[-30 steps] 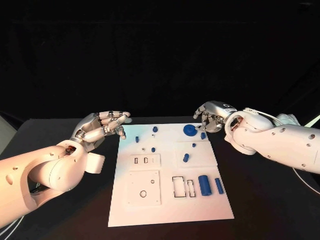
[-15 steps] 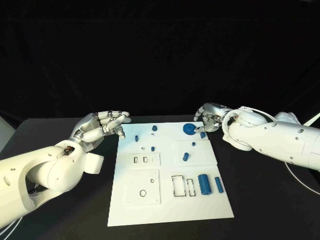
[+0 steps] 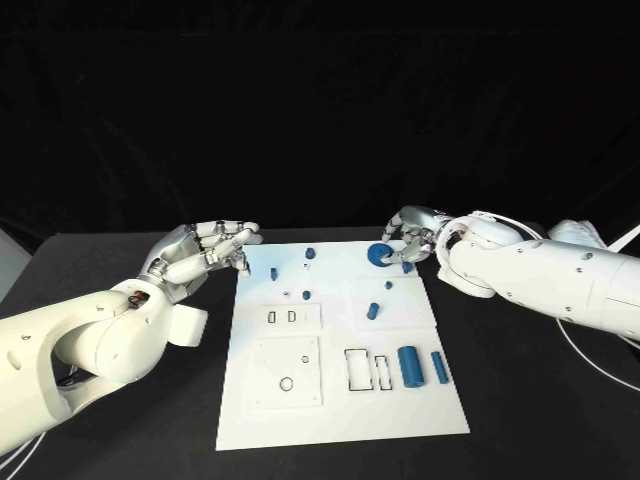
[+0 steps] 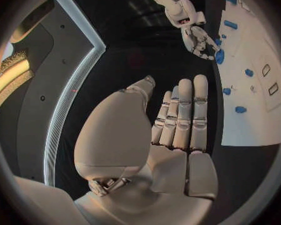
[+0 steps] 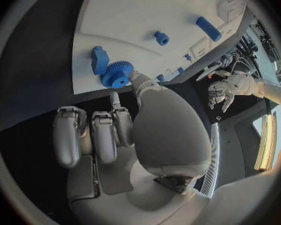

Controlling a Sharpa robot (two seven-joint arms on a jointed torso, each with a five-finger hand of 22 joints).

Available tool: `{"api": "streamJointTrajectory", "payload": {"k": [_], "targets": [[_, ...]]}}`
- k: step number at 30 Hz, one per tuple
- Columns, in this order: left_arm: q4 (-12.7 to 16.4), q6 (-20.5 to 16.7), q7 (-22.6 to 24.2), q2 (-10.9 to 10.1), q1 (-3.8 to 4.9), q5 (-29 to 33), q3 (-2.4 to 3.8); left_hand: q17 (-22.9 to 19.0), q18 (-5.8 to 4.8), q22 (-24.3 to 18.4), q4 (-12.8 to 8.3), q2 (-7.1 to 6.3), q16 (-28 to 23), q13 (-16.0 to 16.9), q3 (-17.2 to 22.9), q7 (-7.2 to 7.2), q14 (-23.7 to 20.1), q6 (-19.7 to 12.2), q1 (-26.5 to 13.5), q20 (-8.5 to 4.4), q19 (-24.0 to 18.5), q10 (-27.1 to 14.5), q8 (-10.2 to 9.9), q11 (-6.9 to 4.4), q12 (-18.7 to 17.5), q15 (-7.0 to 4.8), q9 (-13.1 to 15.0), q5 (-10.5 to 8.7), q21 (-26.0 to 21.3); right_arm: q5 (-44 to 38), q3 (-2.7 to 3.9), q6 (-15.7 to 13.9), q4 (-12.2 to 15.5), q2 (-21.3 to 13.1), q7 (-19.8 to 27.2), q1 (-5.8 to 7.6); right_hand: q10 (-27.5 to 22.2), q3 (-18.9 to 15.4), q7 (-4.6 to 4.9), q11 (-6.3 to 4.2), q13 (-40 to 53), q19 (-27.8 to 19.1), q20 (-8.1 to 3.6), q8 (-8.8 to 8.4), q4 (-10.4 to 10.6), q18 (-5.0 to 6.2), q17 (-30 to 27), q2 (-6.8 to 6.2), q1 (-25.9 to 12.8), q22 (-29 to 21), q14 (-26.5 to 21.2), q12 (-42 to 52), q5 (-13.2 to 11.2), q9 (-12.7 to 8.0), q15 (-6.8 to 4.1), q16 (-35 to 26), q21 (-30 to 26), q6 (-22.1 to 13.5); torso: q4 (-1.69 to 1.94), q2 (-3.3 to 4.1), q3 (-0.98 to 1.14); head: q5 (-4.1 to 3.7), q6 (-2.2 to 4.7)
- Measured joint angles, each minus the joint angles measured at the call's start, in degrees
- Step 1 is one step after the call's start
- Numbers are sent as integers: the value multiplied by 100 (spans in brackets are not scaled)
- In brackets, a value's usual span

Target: Assemble the parts on the task board

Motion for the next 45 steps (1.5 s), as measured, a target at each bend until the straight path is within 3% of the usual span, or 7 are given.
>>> {"api": "streamJointTrajectory", "payload": {"k": [2,3,10,29,45], "targets": [[0,0,-3,0,0,0,0,0,0,0,0,0,0,0,0,0,0,0,0,0,0,0,0,0,0,0,0,0,0,29,0,6,-20,24,-7,-1,12,15,0,-10,0,0,0,0,15,-19,0,0,0,0,0,29,21,-6,0,13,26,0,0,-1,-1,5,-10],[0,0,-6,0,0,-1,0,0,0,0,0,0,0,0,0,0,0,0,0,0,0,0,0,0,0,0,0,0,0,46,-1,10,-30,37,-11,-1,50,23,0,-11,0,0,0,0,23,-86,0,0,0,0,0,52,22,-6,0,42,69,0,0,-1,-1,7,-14],[4,-3,-22,-2,0,-3,0,0,0,8,-16,23,0,7,16,0,0,0,24,0,0,0,0,0,23,0,8,0,0,111,-3,41,-45,68,-23,-6,60,71,-23,-2,-1,0,0,40,71,-87,-1,68,-7,-1,0,110,100,-12,0,65,136,87,1,-8,-1,12,-42],[7,-5,-53,-11,0,-5,0,0,0,14,-31,23,0,11,31,0,0,0,24,1,0,0,0,0,23,0,12,0,0,164,-13,119,-211,167,-28,-25,60,193,-33,-1,-2,-1,0,40,60,-87,-2,68,-7,-2,1,110,166,-61,0,64,136,138,-2,2,2,25,-65],[10,-5,-70,-19,0,-6,0,0,0,13,-31,23,0,10,31,0,0,0,23,1,0,0,0,0,22,0,11,0,0,148,-24,97,-175,153,-35,-42,59,246,14,-1,-3,-1,0,-61,7,-86,-3,47,14,-3,-20,109,166,-85,21,97,174,48,-11,-5,1,42,-88]]}}
